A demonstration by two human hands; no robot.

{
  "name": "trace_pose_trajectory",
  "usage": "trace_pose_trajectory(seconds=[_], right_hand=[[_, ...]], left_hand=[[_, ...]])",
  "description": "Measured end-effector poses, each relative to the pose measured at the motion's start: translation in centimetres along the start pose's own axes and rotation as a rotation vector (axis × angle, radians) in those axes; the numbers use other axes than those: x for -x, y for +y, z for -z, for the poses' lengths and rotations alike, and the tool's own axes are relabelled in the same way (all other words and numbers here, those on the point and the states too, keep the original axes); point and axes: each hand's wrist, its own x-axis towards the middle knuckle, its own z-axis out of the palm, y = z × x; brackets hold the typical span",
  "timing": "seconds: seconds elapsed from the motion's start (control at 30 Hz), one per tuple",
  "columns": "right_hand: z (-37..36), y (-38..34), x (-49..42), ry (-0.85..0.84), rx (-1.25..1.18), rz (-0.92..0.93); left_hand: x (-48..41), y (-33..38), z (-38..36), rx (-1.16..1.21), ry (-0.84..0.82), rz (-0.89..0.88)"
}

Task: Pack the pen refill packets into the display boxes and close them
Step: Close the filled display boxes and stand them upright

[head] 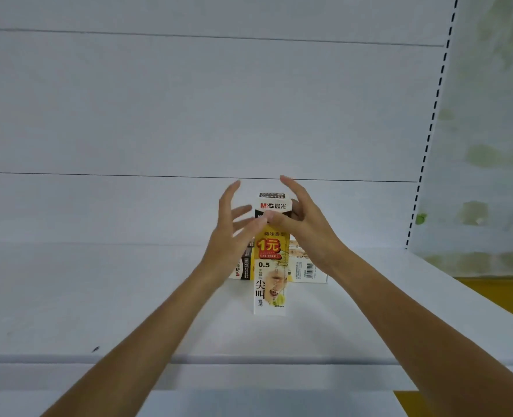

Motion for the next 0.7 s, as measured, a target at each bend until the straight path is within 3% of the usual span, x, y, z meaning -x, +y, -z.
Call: trace_pose_trajectory(seconds=[0.1, 0.2, 0.3, 0.37, 0.47, 0.53, 0.63, 0.7], right_hand=[[-0.1, 1.1, 0.5, -0.055, 0.012, -0.113], [-0.2, 3.5, 2.5, -0.154, 0.211, -0.22], [-0.8, 5.8, 5.2, -0.168, 0.449, -0.183], [-0.8, 6.3, 5.7, -0.052, 0.497, -0.106], [0.7, 5.6, 4.6, 0.051, 0.67, 0.004], [2.2, 4.4, 4.1, 0.017, 0.739, -0.001], [4.6, 3.6, 4.2, -0.132, 0.811, -0.12], [5.5, 4.0, 4.7, -0.232, 0.886, -0.222]], left_hand=[[-1.6, 2.6, 0.7, -0.283, -0.082, -0.111], [-1.5, 2.9, 1.3, -0.455, -0.071, -0.162], [-1.1, 2.1, 2.1, -0.297, 0.16, -0.061], [-0.6, 1.6, 2.4, -0.108, 0.344, 0.127], [0.7, 0.4, 2.5, 0.075, 0.446, 0.344], [1.7, -0.3, 2.9, -0.029, 0.436, 0.423], [3.4, -1.4, 3.5, -0.52, 0.25, 0.499], [4.2, -1.9, 3.5, -0.59, 0.128, 0.505]])
